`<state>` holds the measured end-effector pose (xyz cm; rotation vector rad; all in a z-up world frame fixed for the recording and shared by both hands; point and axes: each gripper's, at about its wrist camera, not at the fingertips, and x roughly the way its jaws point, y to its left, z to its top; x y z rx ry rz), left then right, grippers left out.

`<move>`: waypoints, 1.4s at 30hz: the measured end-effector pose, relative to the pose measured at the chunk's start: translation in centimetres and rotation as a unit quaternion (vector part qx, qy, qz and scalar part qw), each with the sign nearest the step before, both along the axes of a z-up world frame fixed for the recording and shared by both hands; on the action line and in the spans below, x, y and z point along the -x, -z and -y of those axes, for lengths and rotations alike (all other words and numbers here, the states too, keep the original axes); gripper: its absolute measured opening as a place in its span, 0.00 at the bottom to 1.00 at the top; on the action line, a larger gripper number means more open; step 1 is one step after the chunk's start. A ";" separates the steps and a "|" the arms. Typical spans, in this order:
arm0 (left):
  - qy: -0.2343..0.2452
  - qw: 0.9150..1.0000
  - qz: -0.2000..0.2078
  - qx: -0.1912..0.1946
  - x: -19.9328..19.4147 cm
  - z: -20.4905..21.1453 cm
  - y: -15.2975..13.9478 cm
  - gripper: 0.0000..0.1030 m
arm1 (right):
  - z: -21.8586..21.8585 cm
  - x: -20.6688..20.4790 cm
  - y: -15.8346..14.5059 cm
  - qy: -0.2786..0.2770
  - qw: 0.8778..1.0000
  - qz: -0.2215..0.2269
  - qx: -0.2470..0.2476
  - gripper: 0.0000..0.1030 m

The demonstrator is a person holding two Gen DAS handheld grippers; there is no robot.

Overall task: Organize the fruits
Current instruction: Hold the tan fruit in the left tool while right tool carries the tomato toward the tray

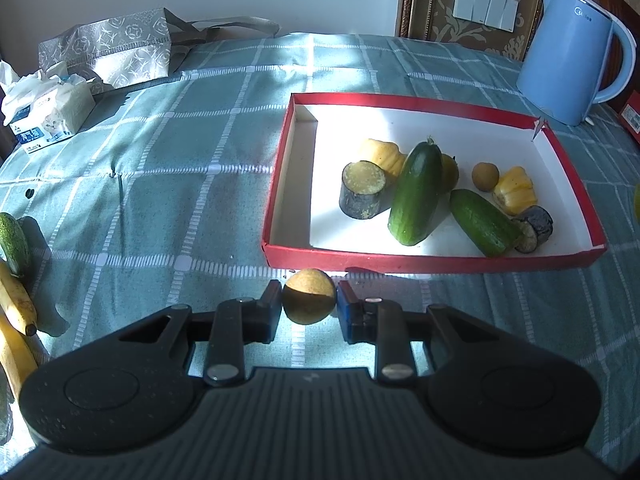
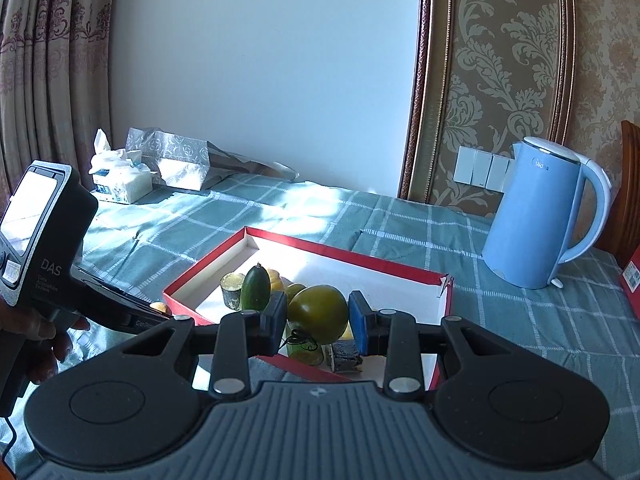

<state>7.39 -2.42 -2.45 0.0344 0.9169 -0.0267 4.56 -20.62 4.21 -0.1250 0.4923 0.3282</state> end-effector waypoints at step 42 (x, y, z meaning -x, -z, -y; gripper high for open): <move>0.013 1.000 0.004 0.007 -0.2 0.9 -0.5 0.25 | 1.4 -3.7 2.8 0.041 0.996 -0.070 0.023 0.31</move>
